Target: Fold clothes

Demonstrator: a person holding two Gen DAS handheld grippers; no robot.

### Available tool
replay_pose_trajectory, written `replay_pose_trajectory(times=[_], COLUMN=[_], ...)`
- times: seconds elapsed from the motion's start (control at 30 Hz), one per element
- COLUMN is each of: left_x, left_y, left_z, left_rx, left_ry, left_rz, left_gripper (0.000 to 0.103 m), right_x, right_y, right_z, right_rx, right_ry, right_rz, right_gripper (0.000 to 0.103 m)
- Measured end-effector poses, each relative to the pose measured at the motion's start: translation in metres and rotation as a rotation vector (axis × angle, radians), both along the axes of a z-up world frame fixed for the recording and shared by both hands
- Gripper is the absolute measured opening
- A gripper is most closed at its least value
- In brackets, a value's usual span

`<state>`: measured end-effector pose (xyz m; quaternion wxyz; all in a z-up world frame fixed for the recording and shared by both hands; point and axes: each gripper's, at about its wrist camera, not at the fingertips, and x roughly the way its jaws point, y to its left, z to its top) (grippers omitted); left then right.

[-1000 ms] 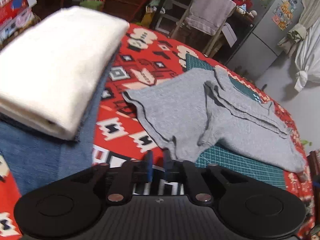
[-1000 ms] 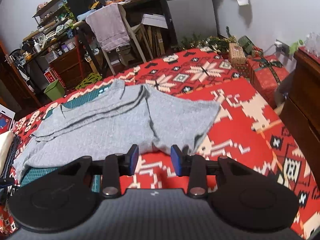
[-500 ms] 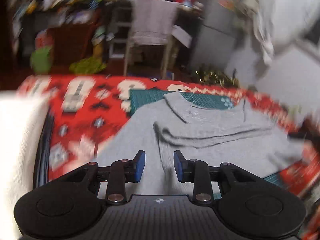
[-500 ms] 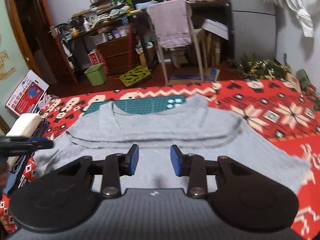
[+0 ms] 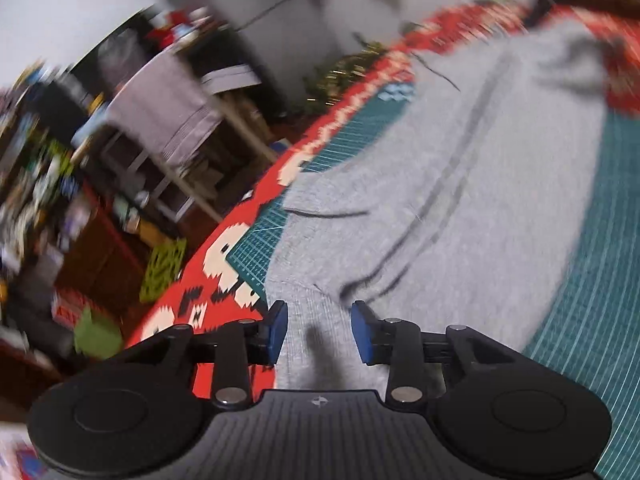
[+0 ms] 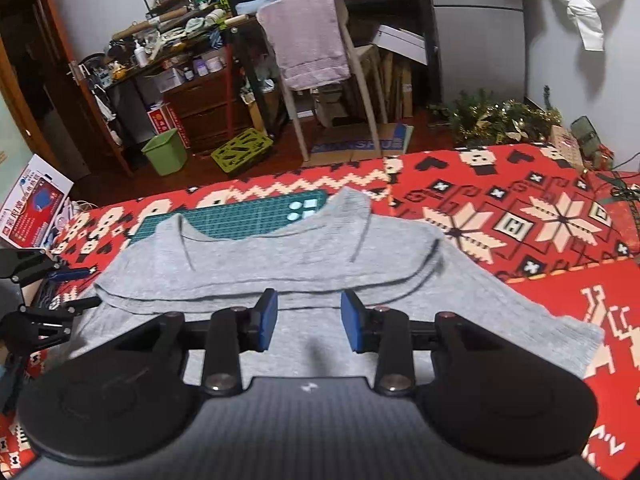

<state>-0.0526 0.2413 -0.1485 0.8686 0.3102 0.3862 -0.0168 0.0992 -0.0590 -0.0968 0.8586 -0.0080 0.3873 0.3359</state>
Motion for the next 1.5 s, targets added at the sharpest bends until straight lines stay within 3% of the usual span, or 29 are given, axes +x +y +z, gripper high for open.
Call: replay_pose_trajectory(times=[0.1,0.4,0.6,0.73,0.83,0.9,0.97,1.07,1.13,1.3,1.5], left_x=[-0.002,0.01,0.018,0.025,0.029,0.031,0.031,0.034,0.036,0.043,0.057], left_y=[0.003,-0.003,0.007,0.009,0.01,0.012,0.014,0.018,0.02,0.031,0.064], left_z=[-0.002,-0.007,0.009,0.011,0.01,0.009,0.009,0.01,0.011,0.013,0.016], left_rx=[0.06,0.143,-0.002,-0.062,-0.093,-0.107,-0.121,-0.158,-0.177,-0.276,-0.538], left_ry=[0.006,-0.008,-0.058,-0.05,-0.045,-0.045,-0.044,-0.043,-0.047,-0.041,-0.023], left_rz=[-0.049,-0.191,-0.202,-0.209,-0.199,-0.186,-0.171,-0.138,-0.113,-0.042,0.143], left_gripper=[0.037,0.04,0.037,0.012,0.007,0.007,0.006,0.006,0.006,0.005,0.005], right_x=[0.001,0.004,0.016,0.032,0.043,0.05,0.056,0.064,0.07,0.083,0.124], right_y=[-0.006,-0.019,-0.031,-0.04,-0.046,-0.046,-0.039,-0.021,-0.011,0.006,0.002], right_z=[-0.002,-0.001,0.003,0.004,0.007,0.006,-0.001,-0.017,-0.024,-0.03,-0.033], right_rx=[-0.01,-0.023,-0.046,-0.061,-0.083,-0.139,-0.255,-0.414,-0.441,-0.393,-0.227], right_ry=[0.002,-0.003,-0.035,-0.052,-0.08,-0.116,-0.165,-0.231,-0.232,-0.215,-0.079], right_rz=[-0.011,-0.029,-0.049,-0.066,-0.067,-0.028,0.035,0.144,0.194,0.23,0.059], right_gripper=[0.038,0.038,0.038,0.038,0.038,0.037,0.026,0.026,0.026,0.026,0.02])
